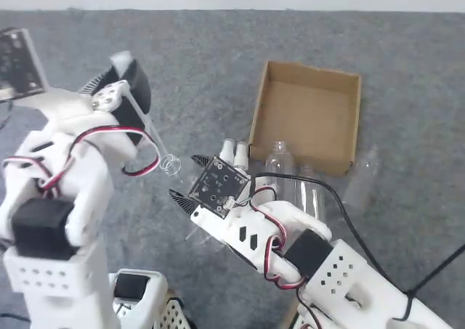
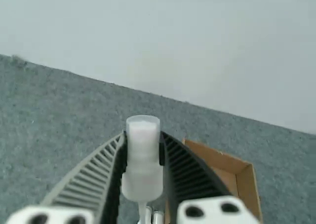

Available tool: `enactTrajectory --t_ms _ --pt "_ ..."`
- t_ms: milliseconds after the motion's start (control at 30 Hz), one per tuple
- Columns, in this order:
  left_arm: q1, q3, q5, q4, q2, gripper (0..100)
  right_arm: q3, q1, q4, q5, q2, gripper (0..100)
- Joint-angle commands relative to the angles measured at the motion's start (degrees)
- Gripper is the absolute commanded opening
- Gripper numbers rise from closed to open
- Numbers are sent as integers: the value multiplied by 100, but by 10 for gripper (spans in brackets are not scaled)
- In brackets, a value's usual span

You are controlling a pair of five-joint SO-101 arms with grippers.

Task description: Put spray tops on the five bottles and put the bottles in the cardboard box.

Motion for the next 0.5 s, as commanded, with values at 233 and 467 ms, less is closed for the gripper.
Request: enactTrajectory --t_ms 233,467 --pt "299 989 -1196 -123 -563 12 -62 295 -215 -782 -207 6" --pt "1152 2070 -1609 -475 -1846 58 -9 514 -409 -1046 -171 6"
